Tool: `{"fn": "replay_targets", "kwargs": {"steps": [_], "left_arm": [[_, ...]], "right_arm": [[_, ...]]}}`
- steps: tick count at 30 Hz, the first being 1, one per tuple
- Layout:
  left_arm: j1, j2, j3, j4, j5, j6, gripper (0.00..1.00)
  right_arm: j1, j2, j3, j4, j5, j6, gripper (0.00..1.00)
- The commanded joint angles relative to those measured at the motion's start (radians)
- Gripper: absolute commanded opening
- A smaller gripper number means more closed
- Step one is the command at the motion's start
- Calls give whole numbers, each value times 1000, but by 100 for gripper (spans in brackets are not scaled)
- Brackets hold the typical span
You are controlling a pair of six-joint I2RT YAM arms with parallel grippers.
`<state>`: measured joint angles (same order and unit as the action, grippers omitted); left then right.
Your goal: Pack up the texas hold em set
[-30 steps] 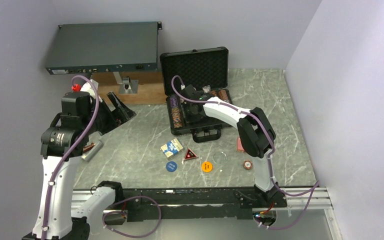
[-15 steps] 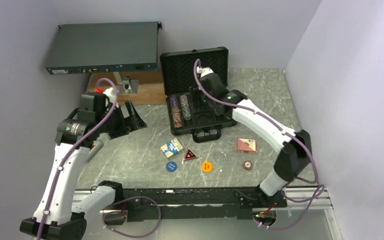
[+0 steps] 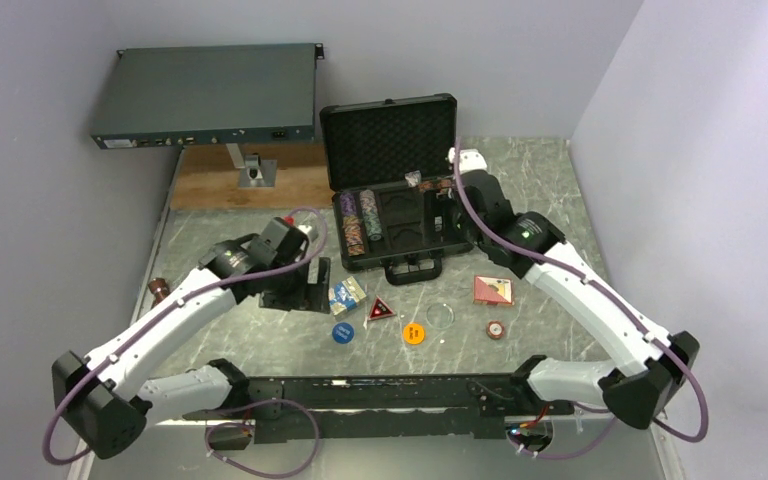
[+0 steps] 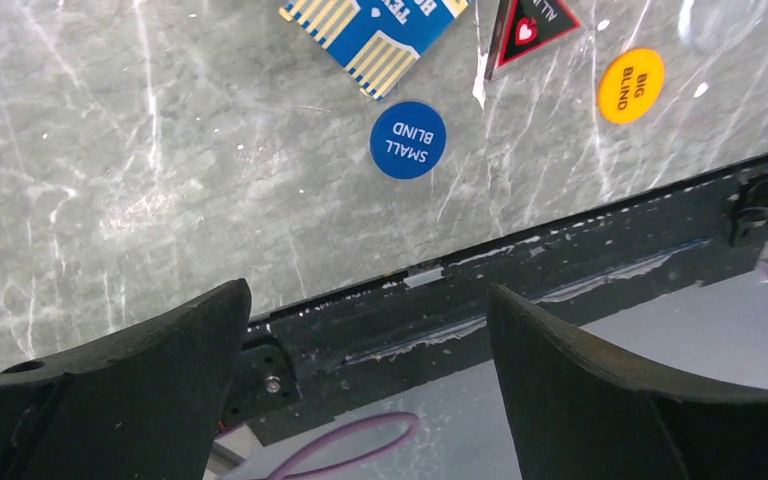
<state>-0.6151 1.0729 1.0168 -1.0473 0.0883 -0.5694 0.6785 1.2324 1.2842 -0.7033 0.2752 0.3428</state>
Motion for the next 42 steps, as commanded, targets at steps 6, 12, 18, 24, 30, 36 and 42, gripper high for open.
{"fn": "replay_targets", "kwargs": {"steps": [6, 12, 18, 24, 30, 36, 42], "left_arm": [[-200, 138, -95, 230, -86, -26, 100], [-272, 270, -86, 303, -124, -36, 94], [-285, 363, -98, 369, -101, -23, 86], [-286, 420, -131, 413, -98, -17, 77], [-286, 450, -167, 434, -108, -11, 72], [-286, 436, -196, 466, -111, -4, 70], [-290, 439, -214, 486, -127, 2, 68]], "right_arm": [[-5, -155, -43, -134, 100, 81, 94], [-4, -211, -48, -189, 116, 68, 95], [-4, -232, -38, -213, 107, 62, 93], [-4, -245, -34, -218, 102, 64, 92], [-4, -254, -48, -212, 92, 88, 90], [-4, -263, -54, -213, 84, 94, 90], [-4, -259, -48, -213, 91, 78, 90]]}}
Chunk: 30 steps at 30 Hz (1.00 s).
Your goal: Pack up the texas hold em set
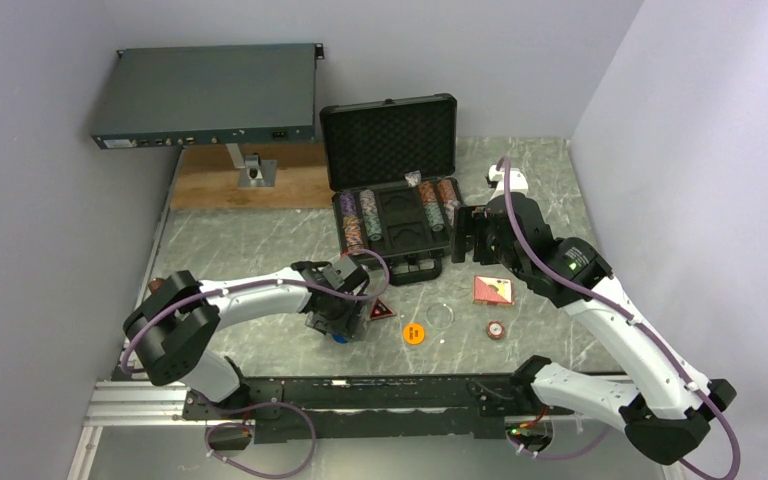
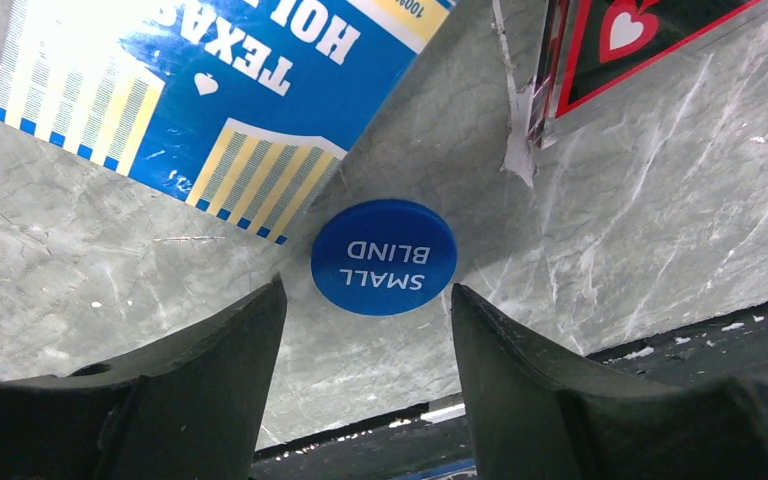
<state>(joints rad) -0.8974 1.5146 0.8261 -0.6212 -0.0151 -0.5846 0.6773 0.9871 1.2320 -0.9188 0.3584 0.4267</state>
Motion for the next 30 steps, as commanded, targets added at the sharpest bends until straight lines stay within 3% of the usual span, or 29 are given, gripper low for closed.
{"fn": "replay_targets", "kwargs": {"steps": [1, 11, 18, 30], "left_arm": [[-11, -1, -27, 66, -25, 18, 67], [-73, 42, 3, 61, -108, 8, 72], [-112, 81, 36, 34, -202, -24, 60], [-138, 126, 40, 42, -219, -47, 68]], "right_arm": [[-2, -12, 5, 2, 8, -7, 90], [-2, -12, 3, -2, 8, -8, 90], [-2, -13, 7, -4, 7, -11, 89], [-2, -16, 14, -11, 1, -14, 88]]}}
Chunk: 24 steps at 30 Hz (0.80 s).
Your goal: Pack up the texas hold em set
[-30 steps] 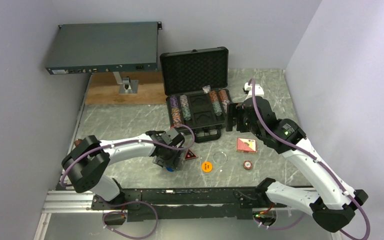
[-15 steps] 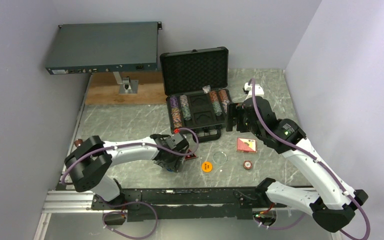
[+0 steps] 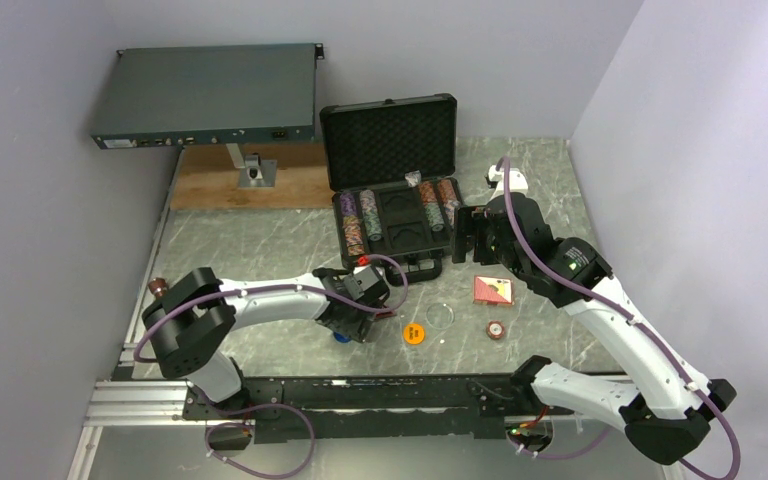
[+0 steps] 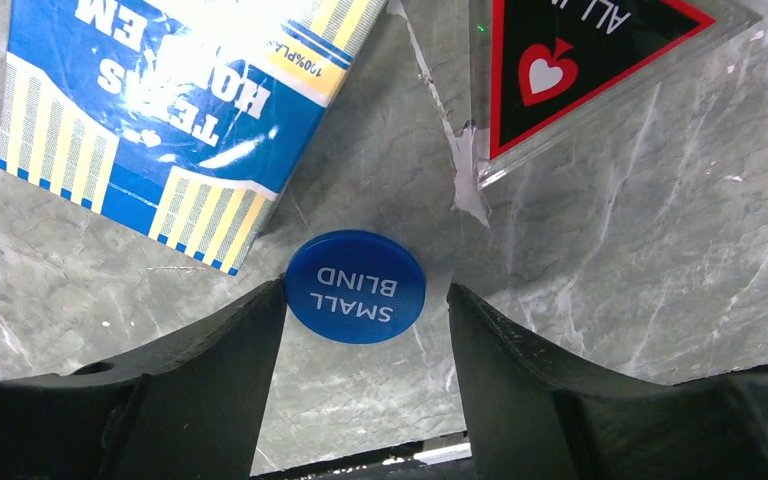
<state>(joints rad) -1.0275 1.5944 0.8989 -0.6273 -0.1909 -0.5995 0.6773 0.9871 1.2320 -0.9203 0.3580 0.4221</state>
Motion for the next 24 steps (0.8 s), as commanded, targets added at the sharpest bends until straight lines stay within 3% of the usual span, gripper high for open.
{"fn": "replay_targets", "kwargs": {"steps": [1, 9, 24], "left_arm": [[-8, 45, -37, 49, -46, -34, 67], [-8, 39, -56, 50, -61, -42, 61], [-27, 11, -132, 80, -52, -71, 29]], "right_arm": [[-2, -16, 13, -10, 0, -9, 88], [-2, -16, 14, -12, -6, -14, 87], [-2, -20, 11, -27, -22, -11, 85]]}}
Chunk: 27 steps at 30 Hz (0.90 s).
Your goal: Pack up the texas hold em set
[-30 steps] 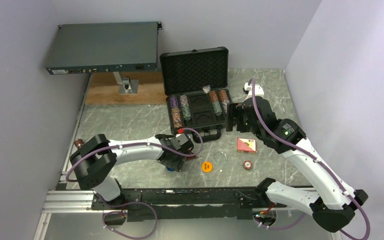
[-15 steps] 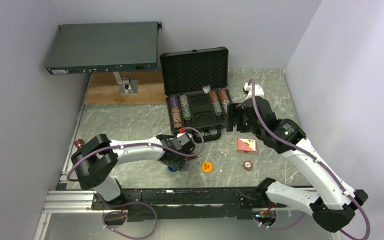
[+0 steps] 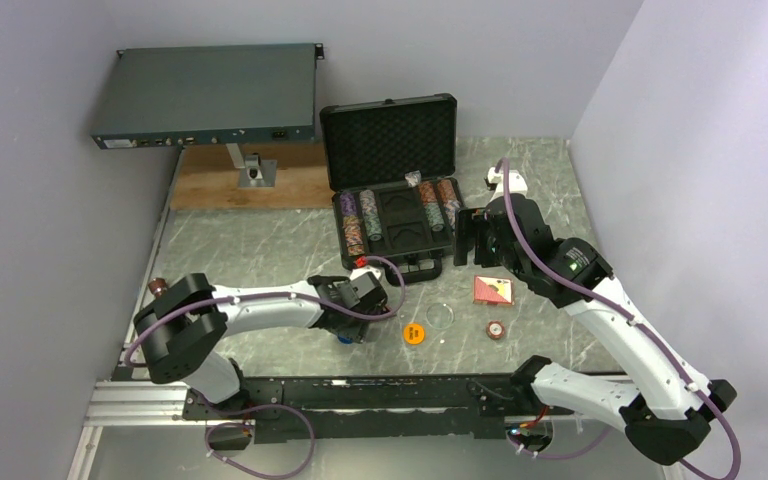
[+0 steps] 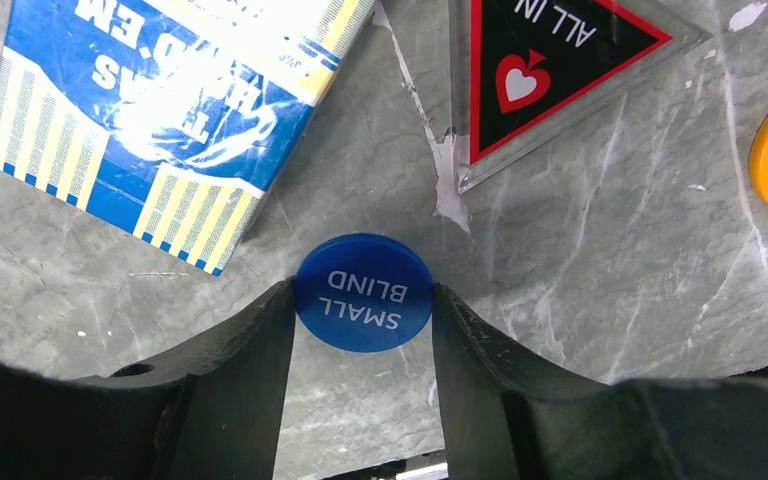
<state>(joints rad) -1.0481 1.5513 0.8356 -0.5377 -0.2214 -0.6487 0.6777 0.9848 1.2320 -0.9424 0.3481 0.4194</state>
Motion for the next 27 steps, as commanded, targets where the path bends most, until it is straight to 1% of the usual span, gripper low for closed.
{"fn": "replay_targets", "kwargs": {"steps": [1, 9, 21, 27], "left_arm": [[-12, 46, -64, -18, -24, -22, 28], [-34, -27, -24, -98, -52, -38, 24], [-55, -146, 45, -211, -97, -54, 21], [-57, -198, 129, -297, -145, -43, 20]], "right_arm": [[-3, -17, 12, -3, -13, -7, 85], [-3, -12, 18, 13, -15, 8, 85], [-3, -26, 14, 19, 0, 21, 85], [-3, -33, 13, 23, 7, 34, 85]]}}
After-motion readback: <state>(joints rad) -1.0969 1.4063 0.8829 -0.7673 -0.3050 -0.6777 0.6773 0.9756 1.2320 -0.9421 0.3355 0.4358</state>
